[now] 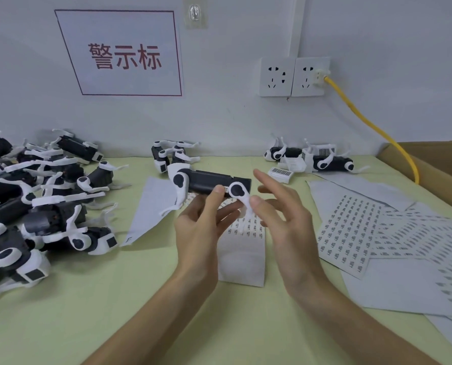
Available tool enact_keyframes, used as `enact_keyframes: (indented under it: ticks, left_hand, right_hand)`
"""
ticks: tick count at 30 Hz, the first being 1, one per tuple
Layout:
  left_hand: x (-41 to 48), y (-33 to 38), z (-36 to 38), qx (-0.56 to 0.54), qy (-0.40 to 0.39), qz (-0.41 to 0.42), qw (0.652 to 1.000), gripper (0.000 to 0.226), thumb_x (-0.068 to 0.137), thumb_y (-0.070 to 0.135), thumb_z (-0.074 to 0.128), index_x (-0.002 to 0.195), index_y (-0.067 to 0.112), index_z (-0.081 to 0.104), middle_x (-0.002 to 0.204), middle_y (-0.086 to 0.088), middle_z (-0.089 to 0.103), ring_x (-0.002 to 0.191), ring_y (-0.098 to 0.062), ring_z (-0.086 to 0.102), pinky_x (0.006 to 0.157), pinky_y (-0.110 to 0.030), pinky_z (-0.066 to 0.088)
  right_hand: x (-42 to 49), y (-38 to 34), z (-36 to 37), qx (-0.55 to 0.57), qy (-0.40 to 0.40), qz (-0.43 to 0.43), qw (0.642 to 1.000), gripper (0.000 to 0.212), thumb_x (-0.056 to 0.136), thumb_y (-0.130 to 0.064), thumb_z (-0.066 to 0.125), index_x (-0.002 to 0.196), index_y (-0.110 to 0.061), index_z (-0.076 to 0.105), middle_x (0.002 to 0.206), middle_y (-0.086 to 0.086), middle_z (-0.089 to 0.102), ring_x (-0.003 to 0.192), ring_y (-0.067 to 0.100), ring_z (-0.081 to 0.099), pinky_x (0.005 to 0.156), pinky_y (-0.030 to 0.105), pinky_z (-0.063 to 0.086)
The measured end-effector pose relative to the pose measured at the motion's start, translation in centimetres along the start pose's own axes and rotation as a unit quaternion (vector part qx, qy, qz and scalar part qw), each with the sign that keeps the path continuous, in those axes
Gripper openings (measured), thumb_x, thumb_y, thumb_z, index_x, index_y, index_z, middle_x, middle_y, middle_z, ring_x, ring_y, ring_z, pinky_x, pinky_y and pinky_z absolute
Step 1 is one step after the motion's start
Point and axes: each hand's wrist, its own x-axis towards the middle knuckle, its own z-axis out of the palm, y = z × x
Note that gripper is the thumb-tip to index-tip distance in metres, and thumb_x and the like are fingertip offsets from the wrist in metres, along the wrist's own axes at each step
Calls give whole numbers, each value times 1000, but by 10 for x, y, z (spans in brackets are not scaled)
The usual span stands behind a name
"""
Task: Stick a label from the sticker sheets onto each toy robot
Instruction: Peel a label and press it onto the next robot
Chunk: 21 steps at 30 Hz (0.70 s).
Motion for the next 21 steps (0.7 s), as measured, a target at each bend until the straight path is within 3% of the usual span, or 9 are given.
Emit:
enact_keyframes:
  ticks: [2, 6, 11, 14, 18, 21]
  left_hand:
    - [-2, -1, 0, -2, -31, -3, 1000, 28, 99, 27, 68, 109, 2, 73, 110, -13, 78, 101, -25, 77, 85, -25, 60]
    - [-1, 1, -1, 0, -56, 3, 998, 32, 97, 27, 71, 112, -1, 71, 110, -13, 79, 102, -27, 77, 88, -27, 61]
    - [2, 0, -2, 72, -32, 67, 995, 25, 99, 29, 68, 101, 4, 73, 93, -6, 81, 89, -20, 79, 74, -18, 59]
    - [3, -2, -4, 106, -41, 93, 989, 28, 105, 32, 58, 107, 9, 74, 97, -3, 81, 89, -20, 79, 74, -18, 58]
    - [6, -2, -6, 111, -48, 81, 989, 40, 110, 37, 45, 107, 10, 75, 99, -4, 81, 90, -22, 79, 75, -21, 59]
    - [7, 0, -6, 90, -59, 63, 992, 44, 109, 43, 46, 104, 11, 76, 101, -6, 81, 92, -23, 79, 75, -23, 59]
  right_hand:
    - [-1, 2, 2, -14, -10, -12, 1000, 37, 96, -31, 69, 131, -44, 64, 120, -23, 60, 111, -3, 62, 84, 8, 46]
    - [-1, 5, 3, -36, -4, -29, 999, 35, 95, -32, 68, 129, -40, 65, 118, -25, 62, 111, -1, 63, 81, 13, 50]
    - [-2, 7, 4, -33, -5, -34, 999, 29, 96, -29, 68, 123, -38, 65, 120, -16, 66, 109, 1, 64, 79, 16, 51]
    - [-1, 9, 5, -35, -5, -33, 999, 27, 95, -31, 69, 121, -38, 65, 119, -15, 66, 109, 2, 64, 82, 17, 52]
    - [-1, 11, 5, -33, -4, -27, 999, 27, 94, -32, 69, 120, -38, 65, 118, -14, 68, 110, 2, 64, 82, 16, 51]
    - [-1, 11, 4, -35, -3, -31, 999, 28, 93, -31, 70, 120, -38, 65, 118, -13, 67, 109, 4, 65, 84, 21, 52]
